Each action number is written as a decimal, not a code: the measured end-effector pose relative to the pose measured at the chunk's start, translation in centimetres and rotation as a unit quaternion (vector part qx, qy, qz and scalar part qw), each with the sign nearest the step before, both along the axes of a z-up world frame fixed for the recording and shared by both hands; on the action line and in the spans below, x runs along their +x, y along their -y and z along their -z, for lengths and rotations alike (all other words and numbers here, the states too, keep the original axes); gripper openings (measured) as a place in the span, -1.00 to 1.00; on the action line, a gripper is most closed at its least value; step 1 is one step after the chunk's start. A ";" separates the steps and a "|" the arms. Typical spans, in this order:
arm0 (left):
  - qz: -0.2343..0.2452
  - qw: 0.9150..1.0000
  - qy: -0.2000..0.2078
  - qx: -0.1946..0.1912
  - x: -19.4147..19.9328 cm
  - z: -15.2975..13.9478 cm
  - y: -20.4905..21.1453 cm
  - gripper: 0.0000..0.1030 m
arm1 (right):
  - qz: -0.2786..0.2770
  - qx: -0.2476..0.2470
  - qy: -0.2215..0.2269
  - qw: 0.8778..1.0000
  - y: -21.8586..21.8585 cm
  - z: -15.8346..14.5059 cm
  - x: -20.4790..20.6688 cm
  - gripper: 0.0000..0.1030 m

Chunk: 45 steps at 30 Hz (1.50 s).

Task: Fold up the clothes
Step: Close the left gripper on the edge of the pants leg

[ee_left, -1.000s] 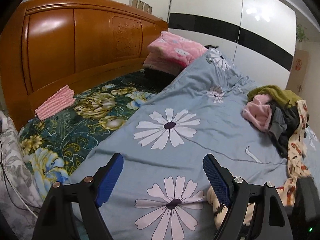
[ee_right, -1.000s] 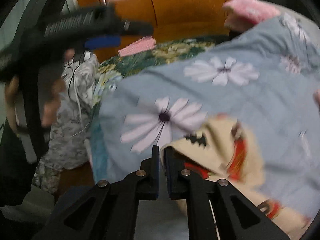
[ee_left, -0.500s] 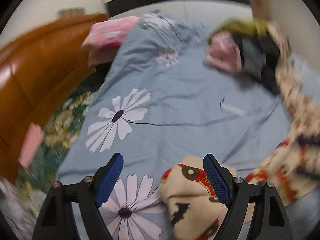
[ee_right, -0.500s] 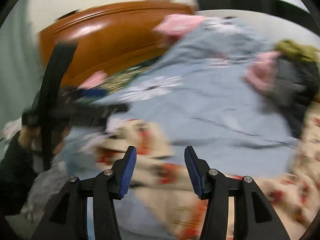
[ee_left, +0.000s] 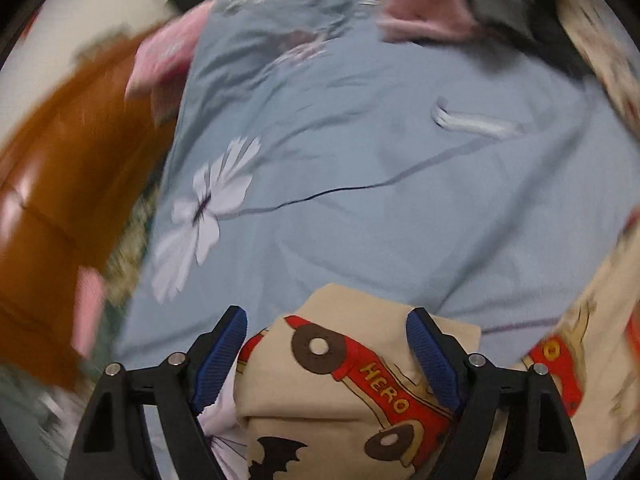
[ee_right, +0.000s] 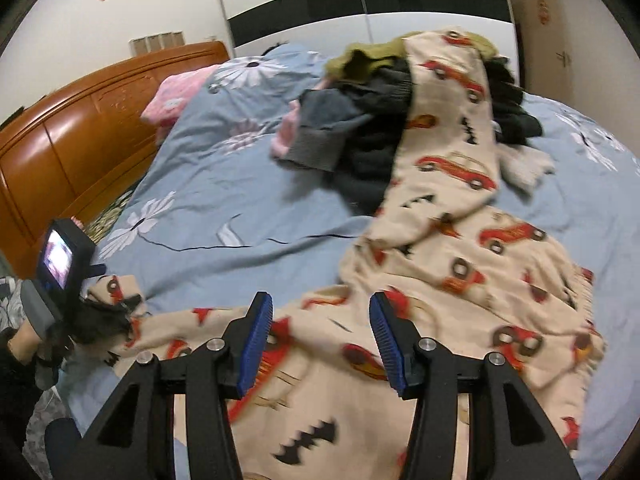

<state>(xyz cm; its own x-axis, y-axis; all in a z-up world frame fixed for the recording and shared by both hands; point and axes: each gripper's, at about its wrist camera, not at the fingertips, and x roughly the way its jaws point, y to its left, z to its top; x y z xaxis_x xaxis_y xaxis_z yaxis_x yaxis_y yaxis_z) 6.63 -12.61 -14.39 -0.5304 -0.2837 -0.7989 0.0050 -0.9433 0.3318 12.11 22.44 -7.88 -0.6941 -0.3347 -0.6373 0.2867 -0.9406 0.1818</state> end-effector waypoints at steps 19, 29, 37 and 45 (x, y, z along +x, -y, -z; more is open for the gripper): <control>0.054 0.994 0.010 -0.099 0.6 -0.1 -3.7 1.00 | 0.044 -0.020 -0.010 0.999 -5.2 0.9 -0.6 0.01; 0.090 0.995 0.041 -0.009 1.4 -0.1 -4.1 1.00 | 0.043 -0.034 -0.004 0.998 -6.7 2.1 -0.4 0.01; 0.056 0.997 0.052 -0.017 0.5 1.1 -2.7 1.00 | 0.050 -0.036 -0.010 0.998 -7.5 1.8 -0.5 0.01; 0.048 0.998 0.034 -0.027 1.6 0.6 -1.4 0.79 | 0.041 -0.027 -0.015 0.999 -6.9 1.6 -0.5 0.01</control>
